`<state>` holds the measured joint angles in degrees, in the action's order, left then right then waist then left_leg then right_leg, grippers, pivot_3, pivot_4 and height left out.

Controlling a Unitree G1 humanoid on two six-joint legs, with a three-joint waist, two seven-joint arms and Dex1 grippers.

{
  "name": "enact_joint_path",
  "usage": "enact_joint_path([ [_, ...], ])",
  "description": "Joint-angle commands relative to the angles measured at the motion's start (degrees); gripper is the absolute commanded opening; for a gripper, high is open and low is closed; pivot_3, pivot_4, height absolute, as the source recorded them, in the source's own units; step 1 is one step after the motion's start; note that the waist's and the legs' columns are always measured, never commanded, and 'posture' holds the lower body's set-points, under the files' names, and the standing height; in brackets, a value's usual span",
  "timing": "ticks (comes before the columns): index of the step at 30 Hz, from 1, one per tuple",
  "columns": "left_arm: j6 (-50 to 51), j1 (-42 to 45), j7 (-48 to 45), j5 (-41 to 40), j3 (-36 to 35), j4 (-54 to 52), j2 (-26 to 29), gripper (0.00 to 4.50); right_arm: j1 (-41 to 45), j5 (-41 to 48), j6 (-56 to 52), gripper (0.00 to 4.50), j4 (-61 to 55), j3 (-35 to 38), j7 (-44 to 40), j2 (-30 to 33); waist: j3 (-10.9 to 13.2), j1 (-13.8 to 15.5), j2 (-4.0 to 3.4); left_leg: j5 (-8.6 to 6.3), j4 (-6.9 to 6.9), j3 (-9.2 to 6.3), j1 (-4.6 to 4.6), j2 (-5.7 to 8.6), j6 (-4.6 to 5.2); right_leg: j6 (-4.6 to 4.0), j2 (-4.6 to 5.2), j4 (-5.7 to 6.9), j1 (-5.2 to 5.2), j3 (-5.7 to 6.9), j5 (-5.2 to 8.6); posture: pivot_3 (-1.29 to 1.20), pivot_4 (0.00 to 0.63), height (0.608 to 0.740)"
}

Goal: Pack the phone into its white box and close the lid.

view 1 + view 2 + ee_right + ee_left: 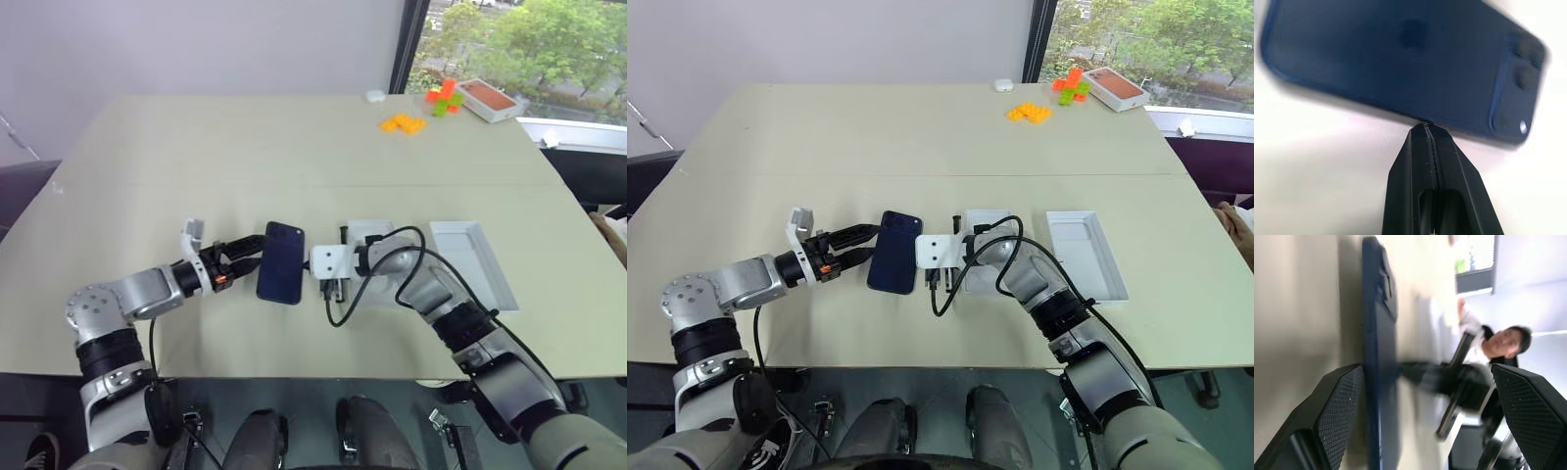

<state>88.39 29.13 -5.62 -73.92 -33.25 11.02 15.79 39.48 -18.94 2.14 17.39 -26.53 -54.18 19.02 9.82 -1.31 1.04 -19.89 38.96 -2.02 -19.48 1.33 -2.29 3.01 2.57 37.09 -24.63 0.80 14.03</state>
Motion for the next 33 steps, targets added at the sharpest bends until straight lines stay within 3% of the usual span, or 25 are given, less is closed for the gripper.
enact_joint_path([
  [1, 2.8, -1.5, -1.6, -2.5, 2.2, -3.4, 0.5, 4.41, -0.1, 0.6, 0.9, 0.00, -0.8, -1.6, -0.7, -0.9, 0.0, -0.3, 0.00, 0.00, -0.03, 0.01, 0.00, -0.02, 0.00, 0.01, -0.01, 0.00, -0.03, 0.00, 0.01, 0.00, 0.150, 0.740],
  [28, -0.9, -3.1, -2.6, -0.1, 3.3, -2.7, 3.2, 4.41, 0.4, 0.3, 1.7, 0.00, 0.2, -1.4, -0.5, -0.7, 0.0, -0.6, 0.00, 0.05, -0.19, 0.01, -0.07, -0.05, -0.09, 0.02, -0.04, -0.02, -0.17, 0.00, 0.02, 0.00, 0.150, 0.740],
  [31, -0.8, -3.4, -2.6, -0.5, 3.1, -2.6, 2.9, 3.51, 0.6, 0.3, 1.8, 0.00, 0.5, -1.3, -0.5, -0.7, 0.0, -0.7, 0.00, 0.05, -0.19, 0.01, -0.07, -0.05, -0.09, 0.02, -0.04, -0.01, -0.17, 0.00, 0.02, 0.00, 0.150, 0.740],
  [33, -0.7, -3.7, -2.5, -0.4, 3.3, -2.8, 2.8, 2.54, 0.6, 0.3, 1.9, 0.00, 0.5, -1.3, -0.5, -0.7, 0.0, -0.7, 0.00, 0.05, -0.19, 0.01, -0.07, -0.05, -0.09, 0.02, -0.04, -0.01, -0.17, 0.00, 0.02, 0.00, 0.150, 0.740],
])
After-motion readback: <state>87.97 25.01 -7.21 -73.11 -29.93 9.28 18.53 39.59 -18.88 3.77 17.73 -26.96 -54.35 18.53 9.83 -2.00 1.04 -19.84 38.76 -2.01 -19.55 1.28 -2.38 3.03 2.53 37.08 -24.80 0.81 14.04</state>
